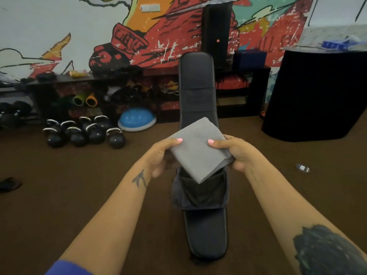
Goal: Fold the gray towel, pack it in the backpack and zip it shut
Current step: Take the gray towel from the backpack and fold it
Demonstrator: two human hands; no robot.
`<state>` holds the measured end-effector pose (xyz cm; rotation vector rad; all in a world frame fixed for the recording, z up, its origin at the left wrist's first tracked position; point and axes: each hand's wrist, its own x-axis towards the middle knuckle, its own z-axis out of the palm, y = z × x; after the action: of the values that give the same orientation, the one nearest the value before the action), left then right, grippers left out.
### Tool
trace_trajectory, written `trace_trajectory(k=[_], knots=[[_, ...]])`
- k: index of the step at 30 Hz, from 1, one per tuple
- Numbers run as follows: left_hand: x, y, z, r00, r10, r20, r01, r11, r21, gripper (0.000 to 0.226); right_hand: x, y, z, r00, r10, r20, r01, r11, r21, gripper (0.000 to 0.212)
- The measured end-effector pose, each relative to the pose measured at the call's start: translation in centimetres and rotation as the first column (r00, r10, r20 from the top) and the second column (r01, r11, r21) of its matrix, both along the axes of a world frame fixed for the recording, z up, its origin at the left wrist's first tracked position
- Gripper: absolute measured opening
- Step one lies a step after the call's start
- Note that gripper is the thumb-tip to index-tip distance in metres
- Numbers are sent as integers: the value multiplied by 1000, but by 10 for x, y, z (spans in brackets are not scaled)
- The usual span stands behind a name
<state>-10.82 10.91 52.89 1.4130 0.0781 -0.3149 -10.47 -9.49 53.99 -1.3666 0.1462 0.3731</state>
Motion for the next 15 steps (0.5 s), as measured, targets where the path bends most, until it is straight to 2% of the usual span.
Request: trace_trajectory(k=[4,8,9,12,15], knots=[[9,8,-7,985,-163,-52,169,976,136,18,8,-6,-14,997,71,-30,-73,996,-55,21],[27,-4,-16,964,-250,-93,267,906,329,36,20,-10,-21,989,135,-56,-139,987,-77,20],[34,-9,-19,964,-251,-87,265,902,340,34,25,-12,-23,990,131,-59,-134,989,-61,21],[58,-25,-28,988,-148,-38,152,949,277,12,47,-18,-31,996,39,-75,-32,995,98,25],[84,-41,-42,1000,30,5,-31,990,137,14,71,-28,-40,995,-41,-86,68,936,345,44]])
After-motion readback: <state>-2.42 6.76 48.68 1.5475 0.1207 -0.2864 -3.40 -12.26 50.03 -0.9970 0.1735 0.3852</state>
